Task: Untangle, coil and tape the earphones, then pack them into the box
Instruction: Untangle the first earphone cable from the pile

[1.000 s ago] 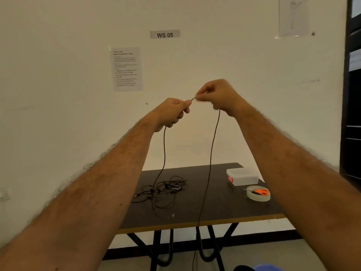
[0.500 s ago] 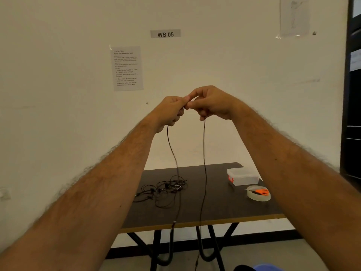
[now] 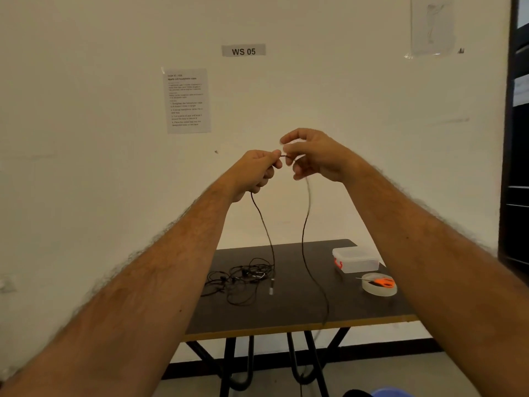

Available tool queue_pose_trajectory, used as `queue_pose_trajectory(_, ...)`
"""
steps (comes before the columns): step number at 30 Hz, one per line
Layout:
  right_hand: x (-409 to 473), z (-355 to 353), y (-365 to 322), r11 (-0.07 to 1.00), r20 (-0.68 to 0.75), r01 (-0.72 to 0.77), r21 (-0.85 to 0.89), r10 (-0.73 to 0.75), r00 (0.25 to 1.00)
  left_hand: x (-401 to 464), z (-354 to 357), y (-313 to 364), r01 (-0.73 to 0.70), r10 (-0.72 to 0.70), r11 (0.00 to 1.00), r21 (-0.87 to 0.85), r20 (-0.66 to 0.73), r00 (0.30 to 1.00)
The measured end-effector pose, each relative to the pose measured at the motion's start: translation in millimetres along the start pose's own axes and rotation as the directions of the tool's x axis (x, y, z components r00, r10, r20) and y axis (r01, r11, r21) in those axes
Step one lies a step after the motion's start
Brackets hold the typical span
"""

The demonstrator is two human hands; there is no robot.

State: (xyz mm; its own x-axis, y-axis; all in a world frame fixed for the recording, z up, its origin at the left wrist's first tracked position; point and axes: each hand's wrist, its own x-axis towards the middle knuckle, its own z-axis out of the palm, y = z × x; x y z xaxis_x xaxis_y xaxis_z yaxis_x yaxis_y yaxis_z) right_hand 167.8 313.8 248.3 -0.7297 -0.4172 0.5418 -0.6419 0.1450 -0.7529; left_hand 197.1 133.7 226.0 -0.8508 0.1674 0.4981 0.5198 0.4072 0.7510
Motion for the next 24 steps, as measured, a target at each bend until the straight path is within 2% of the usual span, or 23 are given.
queue_pose_trajectory(2,-2.5,-1.0,0.7,0.999,0.153,0.003,-0.049,0.004,0.988,-0.4,1.2,0.6,-0.010,0.010,1.000,0.001,0.011,1.000)
queue_pose_trajectory(4,-1.8,-0.9,1.8,0.992,0.160,0.053,-0.112,-0.034,0.987,-0.7,2.2,0.6,-0.007,0.007,1.000,-0.003,0.021,1.000)
queue_pose_trajectory(6,0.4,0.4,2.6,0.974,0.019,0.128,-0.185,-0.126,0.992,-0.8,2.2,-1.3,0.011,-0.010,1.000,-0.014,0.010,1.000)
queue_pose_trajectory(9,5.5,0.7,3.7,0.963,-0.257,0.199,-0.182,-0.241,0.936,-0.9,0.8,-6.3,0.038,-0.038,0.999,-0.033,0.005,0.999)
queue_pose_trajectory(11,6.8,-1.2,3.6,0.969,-0.354,0.206,-0.133,-0.241,0.904,-2.3,1.1,-7.6,0.045,-0.044,0.998,-0.050,0.014,0.999)
queue_pose_trajectory(12,5.8,-2.5,3.3,0.976,-0.353,0.192,-0.100,-0.215,0.911,-3.2,1.7,-6.8,0.044,-0.043,0.997,-0.059,0.015,0.999)
queue_pose_trajectory(13,4.5,-3.5,3.2,0.985,-0.313,0.163,-0.060,-0.173,0.934,-3.7,2.5,-5.7,0.041,-0.040,0.997,-0.064,0.014,0.999)
queue_pose_trajectory(15,1.1,-5.2,3.1,0.997,-0.144,0.079,-0.007,-0.079,0.986,-4.6,4.0,-2.5,0.029,-0.028,0.997,-0.067,0.013,1.000)
queue_pose_trajectory(18,-2.6,-5.4,2.9,0.997,0.079,0.033,-0.071,-0.028,0.996,-5.4,5.2,1.1,0.009,-0.008,0.998,-0.070,0.017,1.000)
queue_pose_trajectory(21,-2.4,-4.0,2.6,0.995,0.108,0.054,-0.086,-0.044,0.993,-5.5,6.1,1.8,-0.001,0.003,0.997,-0.075,0.029,1.000)
queue_pose_trajectory(24,-3.2,-3.4,2.4,0.984,0.053,0.105,-0.141,-0.099,0.994,-7.1,7.3,1.0,0.018,-0.015,0.998,-0.068,0.031,0.999)
